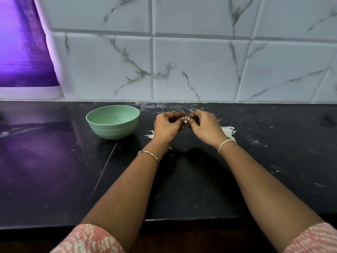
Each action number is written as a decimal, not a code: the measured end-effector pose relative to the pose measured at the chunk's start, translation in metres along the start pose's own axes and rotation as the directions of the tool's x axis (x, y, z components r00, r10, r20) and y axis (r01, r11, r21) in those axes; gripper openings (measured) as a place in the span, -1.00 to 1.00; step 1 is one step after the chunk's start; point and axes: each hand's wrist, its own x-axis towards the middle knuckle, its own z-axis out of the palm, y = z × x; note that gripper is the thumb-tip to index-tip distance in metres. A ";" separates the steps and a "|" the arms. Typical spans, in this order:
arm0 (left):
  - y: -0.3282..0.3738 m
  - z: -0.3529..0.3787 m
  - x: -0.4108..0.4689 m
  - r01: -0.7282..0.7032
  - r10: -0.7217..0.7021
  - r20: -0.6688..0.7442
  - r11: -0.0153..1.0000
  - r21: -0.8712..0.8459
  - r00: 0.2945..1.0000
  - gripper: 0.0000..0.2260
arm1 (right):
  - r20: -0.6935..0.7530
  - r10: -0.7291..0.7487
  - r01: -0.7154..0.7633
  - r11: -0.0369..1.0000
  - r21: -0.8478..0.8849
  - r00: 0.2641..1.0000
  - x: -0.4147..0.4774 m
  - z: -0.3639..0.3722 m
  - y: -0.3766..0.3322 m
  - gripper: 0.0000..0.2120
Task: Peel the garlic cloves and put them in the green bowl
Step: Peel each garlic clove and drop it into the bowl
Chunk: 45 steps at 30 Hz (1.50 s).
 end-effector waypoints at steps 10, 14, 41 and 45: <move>0.006 -0.001 -0.007 0.176 -0.151 0.128 0.962 -0.207 0.980 -0.93 | 0.000 -0.072 0.071 0.979 -0.191 0.997 -0.005 -0.003 -0.010 -0.88; 0.006 0.000 -0.006 0.168 -0.153 0.100 0.971 -0.173 0.983 -0.91 | 0.017 -0.099 0.100 0.954 -0.282 0.995 -0.007 -0.007 -0.012 -0.87; -0.001 0.000 -0.007 0.127 -0.118 0.144 0.991 -0.051 0.983 -0.81 | -0.055 0.202 -0.200 0.827 -0.525 0.978 -0.005 -0.050 0.038 -0.94; -0.001 -0.001 -0.007 0.116 -0.107 0.148 0.992 -0.050 0.983 -0.87 | -0.106 0.208 -0.233 0.834 -0.500 0.972 -0.005 -0.049 0.038 -0.83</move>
